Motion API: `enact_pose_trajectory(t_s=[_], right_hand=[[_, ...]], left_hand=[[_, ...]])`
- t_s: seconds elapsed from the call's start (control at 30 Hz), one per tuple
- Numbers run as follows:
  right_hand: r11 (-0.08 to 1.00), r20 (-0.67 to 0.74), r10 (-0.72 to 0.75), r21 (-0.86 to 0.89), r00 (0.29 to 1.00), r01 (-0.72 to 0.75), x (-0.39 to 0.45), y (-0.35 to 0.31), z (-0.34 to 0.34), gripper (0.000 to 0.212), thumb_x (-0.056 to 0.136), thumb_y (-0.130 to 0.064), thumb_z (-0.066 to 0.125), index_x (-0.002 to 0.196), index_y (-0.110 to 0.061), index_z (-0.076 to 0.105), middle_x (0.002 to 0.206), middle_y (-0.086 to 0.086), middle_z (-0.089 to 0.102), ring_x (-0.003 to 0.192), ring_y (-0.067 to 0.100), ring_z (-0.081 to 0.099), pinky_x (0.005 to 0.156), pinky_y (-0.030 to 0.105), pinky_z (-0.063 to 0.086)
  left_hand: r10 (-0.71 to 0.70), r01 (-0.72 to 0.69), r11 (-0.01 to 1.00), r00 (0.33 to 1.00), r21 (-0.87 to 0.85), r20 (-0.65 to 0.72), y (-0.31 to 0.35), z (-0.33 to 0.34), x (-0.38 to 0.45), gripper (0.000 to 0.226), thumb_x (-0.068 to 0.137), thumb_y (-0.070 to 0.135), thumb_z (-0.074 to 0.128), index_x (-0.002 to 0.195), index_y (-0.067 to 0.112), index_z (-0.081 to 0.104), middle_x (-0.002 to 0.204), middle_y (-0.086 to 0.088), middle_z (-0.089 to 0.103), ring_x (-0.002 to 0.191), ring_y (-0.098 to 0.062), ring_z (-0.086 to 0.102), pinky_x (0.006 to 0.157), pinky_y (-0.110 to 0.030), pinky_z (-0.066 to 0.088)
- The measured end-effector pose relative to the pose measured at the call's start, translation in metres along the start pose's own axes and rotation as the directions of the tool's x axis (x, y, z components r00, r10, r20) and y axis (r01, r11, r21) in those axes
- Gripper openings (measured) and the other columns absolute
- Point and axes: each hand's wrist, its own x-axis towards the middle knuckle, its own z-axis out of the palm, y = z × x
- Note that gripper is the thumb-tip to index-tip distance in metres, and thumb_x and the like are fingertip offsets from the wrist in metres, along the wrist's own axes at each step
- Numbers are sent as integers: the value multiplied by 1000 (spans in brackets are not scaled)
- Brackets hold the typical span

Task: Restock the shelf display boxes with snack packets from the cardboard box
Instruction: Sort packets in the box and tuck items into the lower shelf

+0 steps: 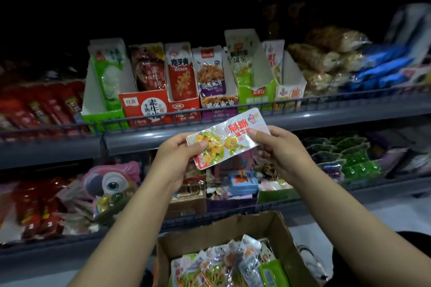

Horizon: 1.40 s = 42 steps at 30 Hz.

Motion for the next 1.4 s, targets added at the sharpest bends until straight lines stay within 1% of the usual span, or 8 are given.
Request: enact_pose_trajectory(t_s=[0.2,0.4,0.5,0.63,0.77,0.93,1.1,1.4], right_hand=[[977,-34,-106,-189,994,97,22,-49,-12,10,77,-16,74,85,-13,70,88,3,74,80,18,68,72,30,49],[881,-108,-315,-403,943,248,43,-107,-47,10,80,-8,71,78,-16,65,78,0,70,60,2,63,49,10,44],[757,-156,-429,-600,890,260,58,-134,-70,10,80,-15,72,80,-20,63,77,-7,67,66,5,61,51,16,44],[637,-185,-556,-721,810,272,80,-166,-89,22,81,-15,71,71,-27,55,72,-7,60,69,15,60,58,27,48],[482,-154,-680,-831,717,279,108,-182,-91,13,85,-19,68,82,-20,55,76,-10,54,78,12,55,64,21,38],[303,-105,-643,-945,758,126,157,-177,-84,35,87,-12,61,121,-12,60,111,10,65,103,27,60,69,23,39],[76,24,-437,-995,899,63,191,-173,-75,19,90,-15,56,108,-11,60,107,7,61,93,23,58,62,24,38],[-132,151,-443,-986,884,102,220,-154,-72,25,91,-10,50,111,-13,65,113,8,60,100,25,58,70,28,44]], left_hand=[[115,-114,992,993,-55,12,14,35,16,18,82,4,68,98,9,61,94,-10,73,81,-22,70,64,-31,54],[361,-368,922,929,119,80,31,90,37,23,86,15,66,109,16,61,102,1,67,85,-5,65,71,-14,52],[525,-548,757,834,356,169,29,117,50,28,91,29,58,119,31,54,120,13,54,107,1,50,89,-14,42],[671,-679,403,675,613,306,21,142,69,42,96,30,46,138,32,40,141,16,36,127,9,19,112,-21,-2],[623,-663,237,664,710,412,16,161,85,51,99,34,36,148,32,20,156,13,10,140,3,-4,111,-29,-23],[634,-610,114,652,784,415,6,168,101,56,97,39,39,148,35,17,157,7,9,143,-14,10,108,-35,-20],[703,-581,37,593,813,393,0,169,109,55,78,30,68,131,28,52,121,4,59,112,-18,54,104,-41,13],[753,-566,-58,516,822,408,-5,165,112,68,65,27,79,128,26,55,100,5,59,95,-18,57,99,-43,21]])
